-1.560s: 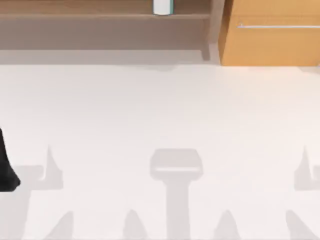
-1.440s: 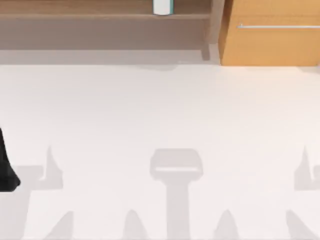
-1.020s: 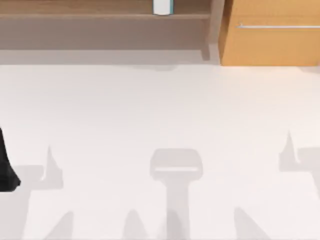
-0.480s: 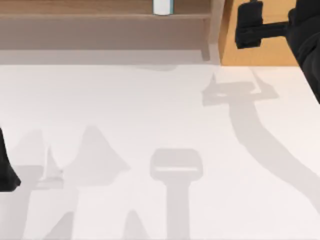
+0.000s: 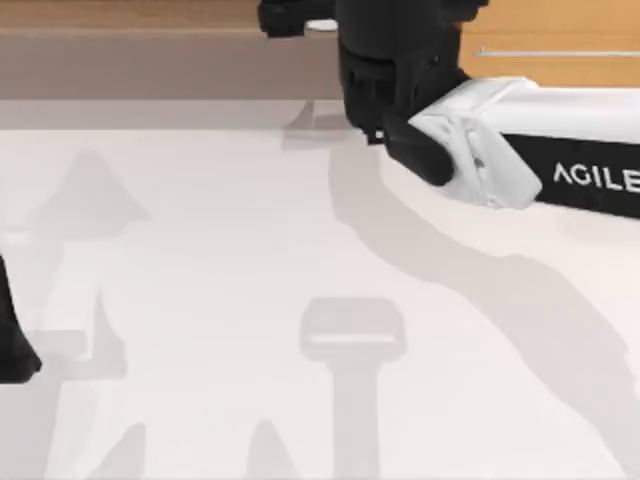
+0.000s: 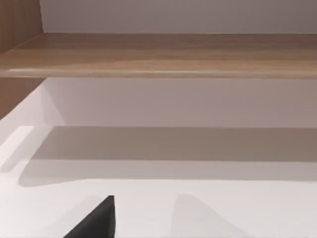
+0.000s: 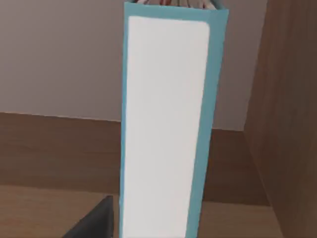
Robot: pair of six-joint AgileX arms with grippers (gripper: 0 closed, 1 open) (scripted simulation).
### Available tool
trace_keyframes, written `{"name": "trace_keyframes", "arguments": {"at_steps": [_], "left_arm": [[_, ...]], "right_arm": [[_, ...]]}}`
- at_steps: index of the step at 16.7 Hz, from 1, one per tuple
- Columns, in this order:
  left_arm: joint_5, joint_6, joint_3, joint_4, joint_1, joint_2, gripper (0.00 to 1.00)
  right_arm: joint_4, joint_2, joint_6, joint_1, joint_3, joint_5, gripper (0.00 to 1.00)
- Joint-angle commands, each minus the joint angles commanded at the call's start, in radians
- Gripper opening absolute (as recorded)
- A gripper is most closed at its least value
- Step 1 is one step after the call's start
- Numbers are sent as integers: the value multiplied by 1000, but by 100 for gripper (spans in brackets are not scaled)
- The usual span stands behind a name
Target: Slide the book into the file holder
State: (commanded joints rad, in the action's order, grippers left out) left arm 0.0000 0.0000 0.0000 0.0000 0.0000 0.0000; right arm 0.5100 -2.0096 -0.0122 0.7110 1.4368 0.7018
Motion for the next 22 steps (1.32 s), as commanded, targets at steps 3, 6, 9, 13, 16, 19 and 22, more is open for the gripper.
{"name": "trace_keyframes", "arguments": {"at_steps": [3,6,9,13,16,19,22], "left_arm": [[0,0,0,0,0,0,100],[0,0,0,0,0,0,100],[0,0,0,0,0,0,100],[0,0,0,0,0,0,100],[0,0,0,0,0,0,100],[0,0,0,0,0,0,100],[0,0,0,0,0,0,100]], "right_arm": [[57,-179,3,-4,149,19,100],[93,-278,5,-13,242,26,100],[102,-299,5,-15,264,28,100],[99,-298,5,-12,263,27,100],[80,-326,5,-26,313,18,100],[58,-356,5,-40,365,4,100],[56,-358,5,-41,370,3,100]]}}
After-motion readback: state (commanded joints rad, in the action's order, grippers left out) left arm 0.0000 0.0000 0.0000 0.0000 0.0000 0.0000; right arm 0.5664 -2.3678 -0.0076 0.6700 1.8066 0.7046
